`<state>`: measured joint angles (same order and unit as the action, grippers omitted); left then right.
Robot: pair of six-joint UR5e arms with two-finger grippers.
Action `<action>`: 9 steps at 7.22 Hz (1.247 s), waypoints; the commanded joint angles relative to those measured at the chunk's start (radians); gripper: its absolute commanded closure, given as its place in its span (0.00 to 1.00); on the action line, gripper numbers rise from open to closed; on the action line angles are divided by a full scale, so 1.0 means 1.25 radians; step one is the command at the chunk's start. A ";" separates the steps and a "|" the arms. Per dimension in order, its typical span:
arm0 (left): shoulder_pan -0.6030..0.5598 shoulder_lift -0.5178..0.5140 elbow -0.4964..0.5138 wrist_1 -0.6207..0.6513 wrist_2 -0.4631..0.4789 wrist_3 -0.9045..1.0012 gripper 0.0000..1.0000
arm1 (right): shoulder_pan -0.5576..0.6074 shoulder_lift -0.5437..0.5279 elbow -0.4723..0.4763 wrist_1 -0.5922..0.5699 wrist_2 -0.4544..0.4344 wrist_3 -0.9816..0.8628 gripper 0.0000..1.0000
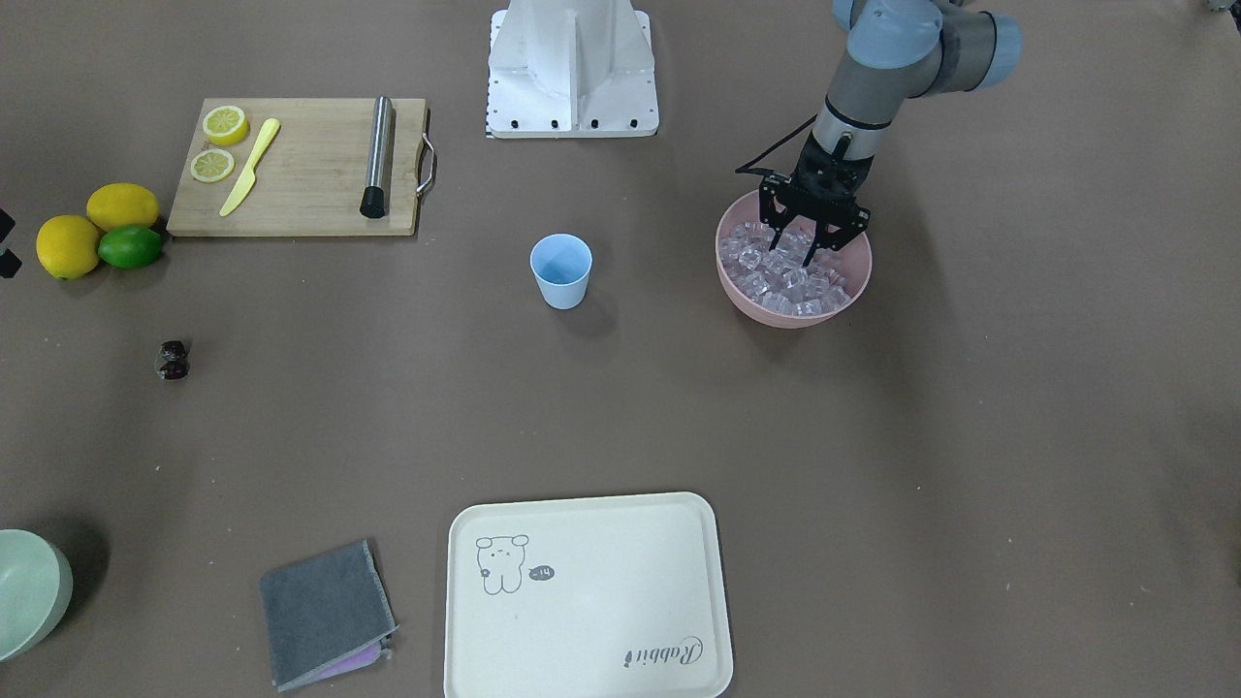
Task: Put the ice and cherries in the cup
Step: 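Return the left gripper to the ice bowl and grasp another cube, then carry the second ice cube with the left gripper over the cup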
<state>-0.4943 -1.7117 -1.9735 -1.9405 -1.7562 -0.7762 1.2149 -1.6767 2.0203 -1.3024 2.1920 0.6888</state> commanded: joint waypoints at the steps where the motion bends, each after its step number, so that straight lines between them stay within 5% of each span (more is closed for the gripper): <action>1: -0.024 0.001 -0.038 0.000 -0.058 -0.001 1.00 | 0.000 0.000 0.000 0.000 0.000 0.001 0.00; 2: -0.072 -0.006 -0.051 0.000 -0.116 -0.004 1.00 | 0.000 0.000 0.000 0.000 0.000 0.001 0.00; 5: -0.064 -0.182 0.011 0.002 -0.109 -0.269 1.00 | 0.000 0.000 0.000 0.010 -0.001 0.004 0.00; 9: 0.049 -0.369 0.133 0.007 0.054 -0.477 1.00 | -0.004 0.000 0.000 0.011 -0.004 0.004 0.00</action>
<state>-0.4627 -2.1122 -1.8492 -1.9326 -1.7364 -1.2950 1.2122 -1.6766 2.0202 -1.2893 2.1876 0.6933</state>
